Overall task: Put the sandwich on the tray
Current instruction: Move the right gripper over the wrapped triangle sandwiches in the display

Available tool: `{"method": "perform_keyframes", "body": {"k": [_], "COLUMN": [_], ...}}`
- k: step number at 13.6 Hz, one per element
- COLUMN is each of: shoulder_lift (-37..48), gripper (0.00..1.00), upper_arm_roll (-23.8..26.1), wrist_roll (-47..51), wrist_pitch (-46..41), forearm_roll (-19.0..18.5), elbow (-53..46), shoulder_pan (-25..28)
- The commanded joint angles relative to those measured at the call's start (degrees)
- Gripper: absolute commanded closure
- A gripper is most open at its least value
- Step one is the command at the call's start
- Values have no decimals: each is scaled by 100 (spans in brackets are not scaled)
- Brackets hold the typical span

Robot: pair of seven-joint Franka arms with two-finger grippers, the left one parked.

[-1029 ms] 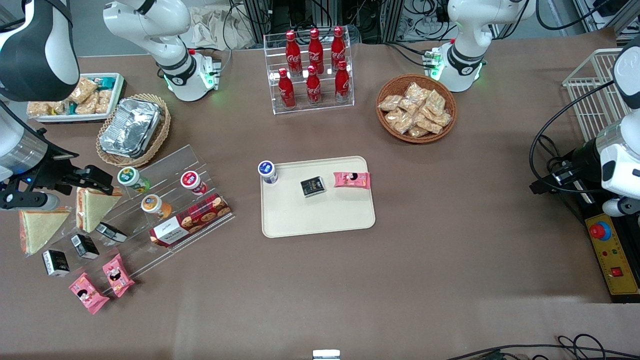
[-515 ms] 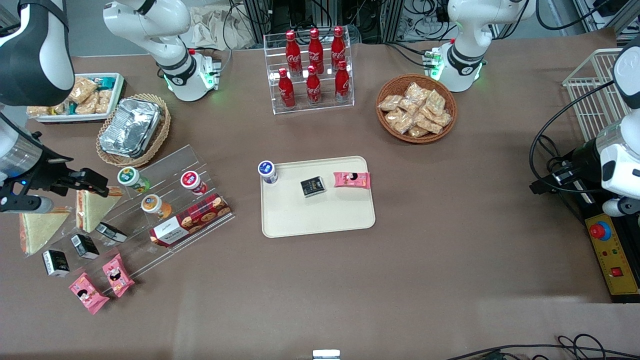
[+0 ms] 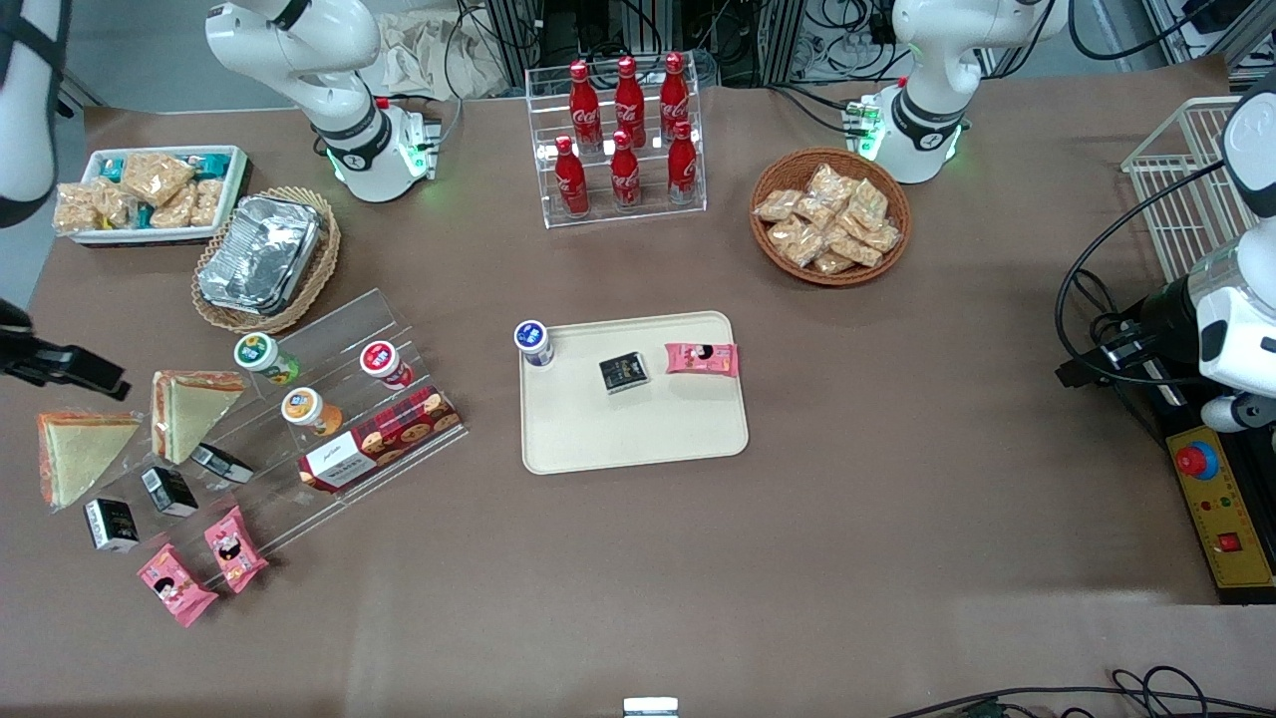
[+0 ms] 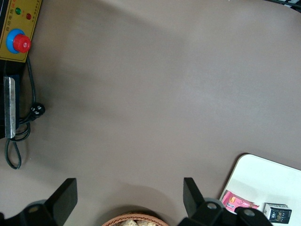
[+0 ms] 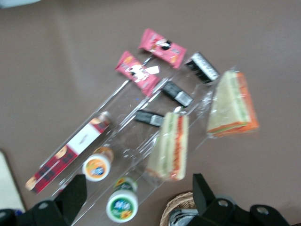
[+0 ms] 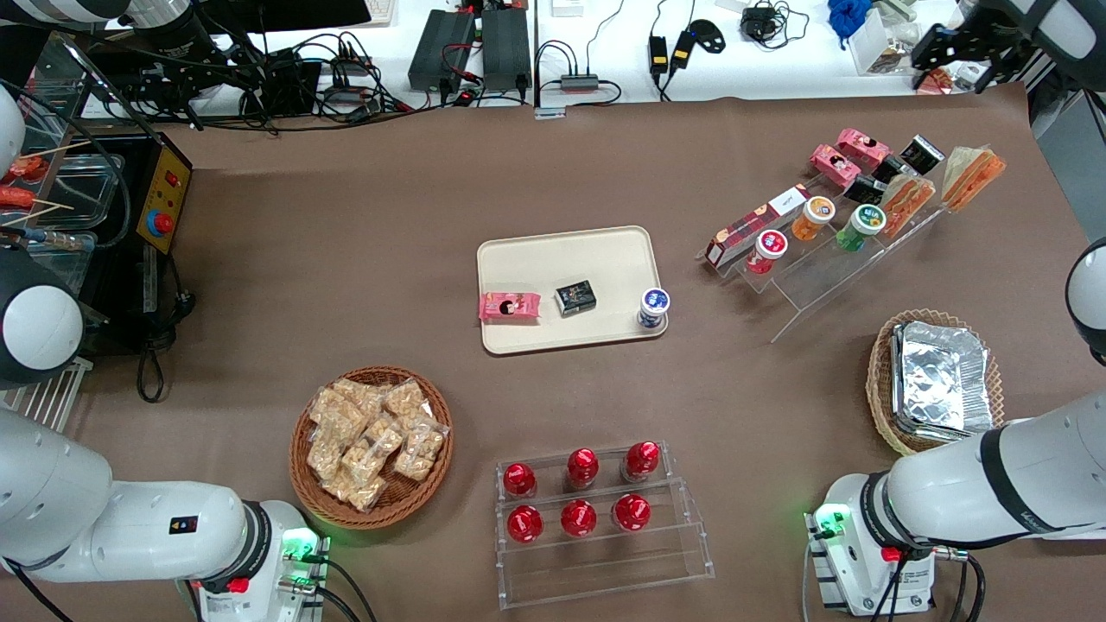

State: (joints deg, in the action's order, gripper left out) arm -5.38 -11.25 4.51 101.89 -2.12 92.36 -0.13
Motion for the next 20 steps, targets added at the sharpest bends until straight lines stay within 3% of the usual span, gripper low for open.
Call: {"method": "perform_keyframes", "body": {"k": [1, 3, 5, 9, 20], "shoulder_lift": [-313, -559, -805, -1157, -1518], "gripper": [0, 0, 0, 0, 0], "upper_arm_roll": [-377, -702, -940, -959, -1125], "wrist_roll": [6, 6, -133, -1152, -2332], "wrist_pitch": [225, 462, 726, 1034, 1351], "forearm_roll": [-43, 9, 368, 975, 1258], "elbow": [-157, -148, -148, -148, 106], "shoulder_pan": [4, 4, -22, -400, -760]}}
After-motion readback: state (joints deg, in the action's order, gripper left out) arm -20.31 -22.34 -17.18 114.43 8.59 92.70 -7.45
